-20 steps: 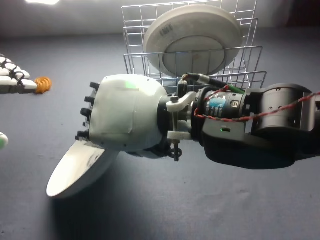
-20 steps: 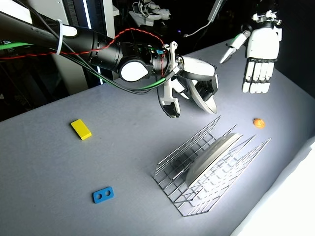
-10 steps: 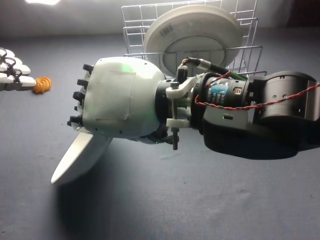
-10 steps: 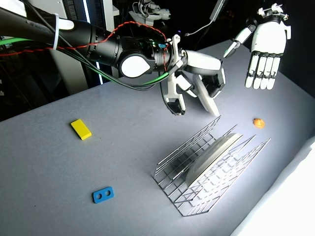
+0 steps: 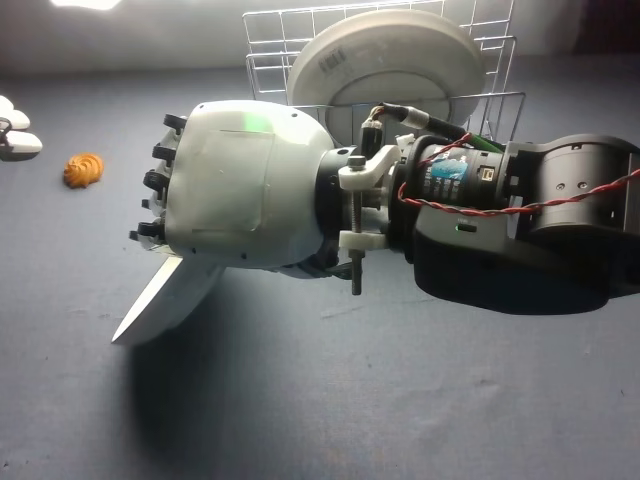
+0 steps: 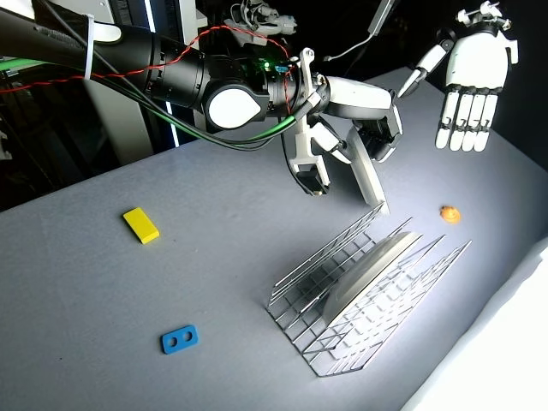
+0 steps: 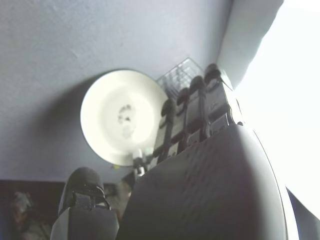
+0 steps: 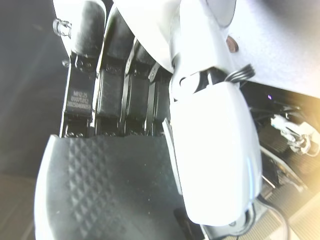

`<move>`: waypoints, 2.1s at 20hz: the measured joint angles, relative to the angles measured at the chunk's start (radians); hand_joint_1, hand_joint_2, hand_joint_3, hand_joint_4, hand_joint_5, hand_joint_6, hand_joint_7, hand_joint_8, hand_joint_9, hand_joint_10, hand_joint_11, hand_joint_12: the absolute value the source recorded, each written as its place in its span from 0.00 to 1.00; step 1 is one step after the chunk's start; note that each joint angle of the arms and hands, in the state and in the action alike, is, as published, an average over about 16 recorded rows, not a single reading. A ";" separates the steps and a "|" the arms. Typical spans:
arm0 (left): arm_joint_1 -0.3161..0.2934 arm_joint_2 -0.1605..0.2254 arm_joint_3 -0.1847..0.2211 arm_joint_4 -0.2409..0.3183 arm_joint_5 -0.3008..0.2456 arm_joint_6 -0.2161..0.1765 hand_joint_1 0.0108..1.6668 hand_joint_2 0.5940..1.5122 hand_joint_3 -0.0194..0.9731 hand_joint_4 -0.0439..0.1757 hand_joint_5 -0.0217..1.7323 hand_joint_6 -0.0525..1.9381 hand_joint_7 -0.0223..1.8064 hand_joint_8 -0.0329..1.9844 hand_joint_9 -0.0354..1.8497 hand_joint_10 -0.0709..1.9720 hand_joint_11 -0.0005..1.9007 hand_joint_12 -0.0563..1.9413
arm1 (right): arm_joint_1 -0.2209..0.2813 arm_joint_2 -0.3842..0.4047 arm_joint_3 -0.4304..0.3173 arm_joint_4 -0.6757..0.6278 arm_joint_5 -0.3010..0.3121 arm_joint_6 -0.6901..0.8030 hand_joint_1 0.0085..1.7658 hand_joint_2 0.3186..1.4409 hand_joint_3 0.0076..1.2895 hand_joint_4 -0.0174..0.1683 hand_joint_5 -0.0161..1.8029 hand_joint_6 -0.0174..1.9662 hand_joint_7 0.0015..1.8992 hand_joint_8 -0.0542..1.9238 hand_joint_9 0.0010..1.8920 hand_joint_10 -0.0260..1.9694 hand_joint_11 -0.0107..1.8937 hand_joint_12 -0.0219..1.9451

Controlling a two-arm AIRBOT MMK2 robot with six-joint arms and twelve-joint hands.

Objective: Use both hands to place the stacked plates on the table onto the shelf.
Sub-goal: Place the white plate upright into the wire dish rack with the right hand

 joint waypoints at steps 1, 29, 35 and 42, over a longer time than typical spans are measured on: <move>0.000 0.000 0.004 0.001 -0.002 0.000 0.01 0.53 0.03 0.23 0.04 0.04 0.02 0.02 0.03 0.04 0.01 0.03 | 0.002 0.001 -0.001 0.000 0.001 -0.001 0.74 0.65 0.00 0.11 0.45 0.58 0.48 0.60 0.47 0.56 0.43 0.70; 0.007 0.000 0.050 0.084 0.091 -0.037 0.01 0.52 0.03 0.23 0.04 0.04 0.03 0.02 0.03 0.04 0.01 0.03 | 0.194 0.185 -0.109 0.211 -0.099 0.041 0.71 0.66 0.00 0.10 0.44 0.59 0.48 0.58 0.50 0.48 0.44 0.70; 0.011 0.004 0.057 0.108 0.111 -0.058 0.01 0.53 0.03 0.23 0.04 0.04 0.02 0.02 0.03 0.04 0.01 0.03 | 0.234 0.234 -0.116 0.360 -0.156 0.038 0.71 0.66 0.00 0.09 0.44 0.59 0.48 0.59 0.51 0.47 0.44 0.71; 0.013 0.012 0.063 0.114 0.030 -0.062 0.01 0.55 0.04 0.23 0.04 0.04 0.02 0.02 0.03 0.04 0.01 0.03 | 0.253 0.264 -0.113 0.520 -0.184 0.019 0.71 0.66 0.00 0.08 0.45 0.56 0.49 0.59 0.52 0.44 0.44 0.71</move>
